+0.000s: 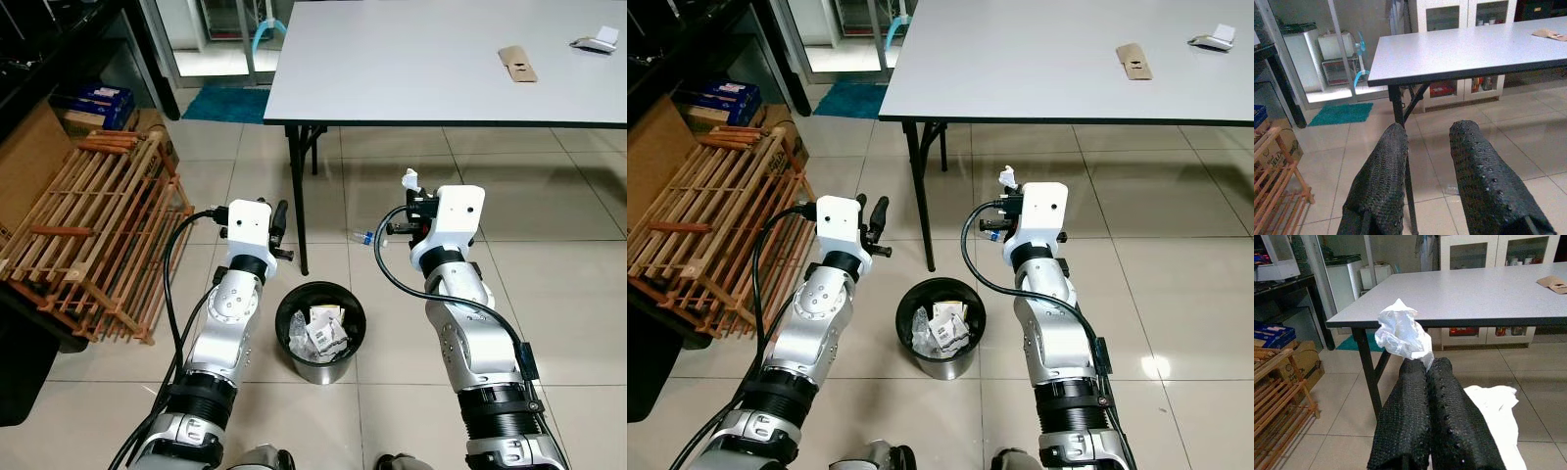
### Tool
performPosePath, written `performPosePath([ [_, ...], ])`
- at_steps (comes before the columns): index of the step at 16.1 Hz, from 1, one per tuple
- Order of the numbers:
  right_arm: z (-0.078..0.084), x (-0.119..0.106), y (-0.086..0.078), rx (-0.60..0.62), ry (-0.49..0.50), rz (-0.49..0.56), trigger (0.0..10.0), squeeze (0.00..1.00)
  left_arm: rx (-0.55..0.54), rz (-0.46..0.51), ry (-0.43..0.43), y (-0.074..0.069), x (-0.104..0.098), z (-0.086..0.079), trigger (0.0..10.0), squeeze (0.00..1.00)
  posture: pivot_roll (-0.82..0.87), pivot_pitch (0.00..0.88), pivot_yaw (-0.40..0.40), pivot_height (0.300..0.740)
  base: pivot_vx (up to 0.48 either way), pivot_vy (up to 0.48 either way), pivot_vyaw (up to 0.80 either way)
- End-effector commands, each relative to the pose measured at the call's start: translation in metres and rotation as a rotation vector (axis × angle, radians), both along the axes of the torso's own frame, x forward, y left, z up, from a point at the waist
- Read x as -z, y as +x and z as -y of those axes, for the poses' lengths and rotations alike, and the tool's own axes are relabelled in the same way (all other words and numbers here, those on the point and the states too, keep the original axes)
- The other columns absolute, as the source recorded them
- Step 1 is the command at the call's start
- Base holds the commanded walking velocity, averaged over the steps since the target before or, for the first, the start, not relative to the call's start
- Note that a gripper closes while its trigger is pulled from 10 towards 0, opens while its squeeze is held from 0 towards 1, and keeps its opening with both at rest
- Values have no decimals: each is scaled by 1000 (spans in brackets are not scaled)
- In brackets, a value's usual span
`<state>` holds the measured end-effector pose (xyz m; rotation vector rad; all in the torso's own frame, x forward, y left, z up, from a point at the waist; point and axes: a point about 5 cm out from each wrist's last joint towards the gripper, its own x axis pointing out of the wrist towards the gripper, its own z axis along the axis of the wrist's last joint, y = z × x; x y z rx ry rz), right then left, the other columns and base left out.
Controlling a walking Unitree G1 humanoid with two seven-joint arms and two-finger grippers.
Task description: Picking trash to rubbish bin
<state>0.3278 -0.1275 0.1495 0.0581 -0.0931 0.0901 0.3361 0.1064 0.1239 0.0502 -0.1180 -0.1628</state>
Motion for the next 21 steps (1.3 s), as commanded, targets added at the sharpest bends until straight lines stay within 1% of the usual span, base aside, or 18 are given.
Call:
performPosePath([
  [1, 0, 2, 0, 5, 4, -11, 10000, 0, 9, -13, 19, -1, 2, -1, 10000, 0, 2, 101, 67, 740, 0, 0, 0],
  [5, -1, 3, 0, -1, -1, -16, 10000, 0, -1, -24, 27, 0, 3, -2, 10000, 0, 2, 98, 68, 740, 0, 0, 0],
  [10, -2, 6, 0, -10, -17, -33, 10000, 0, -2, -32, 30, 1, 4, -3, 10000, 0, 3, 93, 68, 740, 244, 0, 0],
  [21, -2, 7, 1, -5, -18, -37, 10000, 0, 3, -39, 35, 1, 5, -3, 10000, 0, 1, 85, 71, 740, 346, 0, 0],
])
